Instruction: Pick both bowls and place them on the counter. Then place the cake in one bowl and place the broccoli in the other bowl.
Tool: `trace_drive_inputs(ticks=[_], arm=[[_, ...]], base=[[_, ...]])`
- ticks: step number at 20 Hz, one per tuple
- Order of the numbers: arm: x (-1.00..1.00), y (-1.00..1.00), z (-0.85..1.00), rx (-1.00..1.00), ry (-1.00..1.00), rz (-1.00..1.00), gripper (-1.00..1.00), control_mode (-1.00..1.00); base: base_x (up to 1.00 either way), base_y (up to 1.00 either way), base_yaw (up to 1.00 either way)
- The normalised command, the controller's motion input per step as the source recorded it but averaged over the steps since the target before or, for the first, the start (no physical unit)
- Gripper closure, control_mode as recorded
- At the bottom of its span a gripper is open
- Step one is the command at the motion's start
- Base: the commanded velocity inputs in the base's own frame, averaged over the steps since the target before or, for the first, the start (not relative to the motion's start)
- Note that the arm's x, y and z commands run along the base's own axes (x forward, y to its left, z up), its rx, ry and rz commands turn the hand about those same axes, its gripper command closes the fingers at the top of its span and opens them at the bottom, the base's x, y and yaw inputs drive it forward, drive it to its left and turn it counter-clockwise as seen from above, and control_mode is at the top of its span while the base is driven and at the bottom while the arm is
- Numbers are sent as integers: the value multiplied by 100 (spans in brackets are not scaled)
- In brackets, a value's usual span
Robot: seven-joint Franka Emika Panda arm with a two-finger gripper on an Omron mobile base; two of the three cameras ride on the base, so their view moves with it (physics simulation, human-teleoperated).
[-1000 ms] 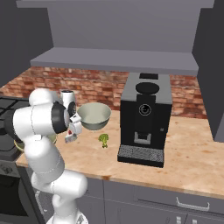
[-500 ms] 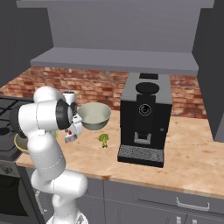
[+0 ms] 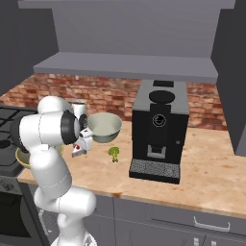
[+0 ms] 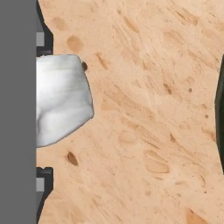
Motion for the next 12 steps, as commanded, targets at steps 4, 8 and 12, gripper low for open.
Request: trace_drive_inputs(ticks=[4, 8, 12], arm=[[-20, -3, 0, 1, 0, 0, -100, -100], [0, 12, 0, 0, 0, 0, -100, -100], [0, 12, 0, 0, 0, 0, -100, -100]], base=[[0, 0, 0], [0, 0, 0], [0, 0, 0]])
